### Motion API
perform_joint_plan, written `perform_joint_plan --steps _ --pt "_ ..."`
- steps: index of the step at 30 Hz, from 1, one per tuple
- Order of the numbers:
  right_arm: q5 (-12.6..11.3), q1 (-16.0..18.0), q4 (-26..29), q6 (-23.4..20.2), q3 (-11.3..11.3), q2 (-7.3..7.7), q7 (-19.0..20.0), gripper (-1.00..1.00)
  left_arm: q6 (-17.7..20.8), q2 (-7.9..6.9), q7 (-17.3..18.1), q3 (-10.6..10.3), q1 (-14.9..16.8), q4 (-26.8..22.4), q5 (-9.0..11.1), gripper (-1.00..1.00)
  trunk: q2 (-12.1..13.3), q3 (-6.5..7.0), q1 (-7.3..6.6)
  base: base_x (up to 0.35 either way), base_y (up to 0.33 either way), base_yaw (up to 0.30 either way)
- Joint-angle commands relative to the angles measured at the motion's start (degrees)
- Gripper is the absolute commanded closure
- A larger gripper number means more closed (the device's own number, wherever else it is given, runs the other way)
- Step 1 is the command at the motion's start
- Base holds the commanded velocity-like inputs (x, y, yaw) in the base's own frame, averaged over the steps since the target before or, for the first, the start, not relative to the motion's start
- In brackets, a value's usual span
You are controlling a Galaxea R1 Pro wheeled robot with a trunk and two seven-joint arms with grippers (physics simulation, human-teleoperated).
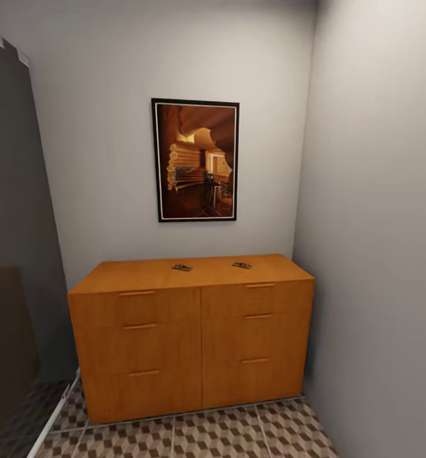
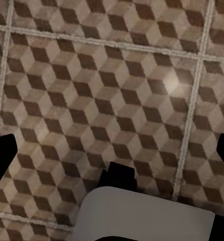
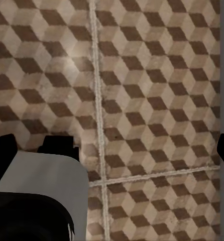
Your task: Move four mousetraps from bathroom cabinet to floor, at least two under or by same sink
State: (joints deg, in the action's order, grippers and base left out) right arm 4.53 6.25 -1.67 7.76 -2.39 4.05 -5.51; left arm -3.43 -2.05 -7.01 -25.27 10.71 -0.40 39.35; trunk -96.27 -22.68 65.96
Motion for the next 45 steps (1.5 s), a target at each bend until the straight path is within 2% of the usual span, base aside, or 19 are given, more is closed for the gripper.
perform_joint_plan --steps 1,34,38,39,42,44,45 --pt "0.5 0.1 -0.2 0.2 -0.2 0.0 -0.3 -1.0 -0.1 0.0 -0.2 -0.5 0.0 0.0 0.4 -1.0 0.0 -0.07 0.01 0.067 -0.022 0.0" --pt "0.2 0.1 -0.2 0.2 0.0 -0.09 -0.3 -1.0 -0.1 -0.05 -0.2 -0.6 0.0 -0.5 0.0 -1.0 0.0 -0.07 0.01 0.007 -0.002 0.0" --pt "1.0 0.1 1.6 -1.4 -0.3 -0.03 -0.6 -1.0 0.5 0.1 -0.4 -1.4 0.1 -5.5 -0.7 -1.0 0.0 -0.07 0.01 0.0 0.0 0.0" --pt "1.0 0.1 3.1 -2.8 -0.4 0.01 -0.5 -1.0 0.9 -0.09 -0.5 -1.6 0.1 -9.0 -0.8 -1.0 0.0 -0.07 0.01 0.0 0.0 0.0" --pt "1.1 0.2 7.3 -6.3 -0.5 0.06 -0.5 -1.0 2.6 -0.65 -0.6 -1.8 0.2 -15.3 -1.5 -1.0 0.0 -0.07 0.01 0.0 0.0 0.0" --pt "1.0 0.2 11.3 -9.6 -0.4 0.07 -0.5 -1.0 4.8 -1.28 -0.7 -1.9 0.3 -19.9 -2.5 -1.0 0.0 -0.07 0.01 0.0 0.0 0.0" --pt "0.9 0.2 16.7 -13.6 -0.3 0.05 -0.4 -1.0 8.5 -2.01 -0.8 -1.9 0.3 -25.3 -3.9 -1.0 0.0 -0.07 0.01 0.0 0.0 0.0"
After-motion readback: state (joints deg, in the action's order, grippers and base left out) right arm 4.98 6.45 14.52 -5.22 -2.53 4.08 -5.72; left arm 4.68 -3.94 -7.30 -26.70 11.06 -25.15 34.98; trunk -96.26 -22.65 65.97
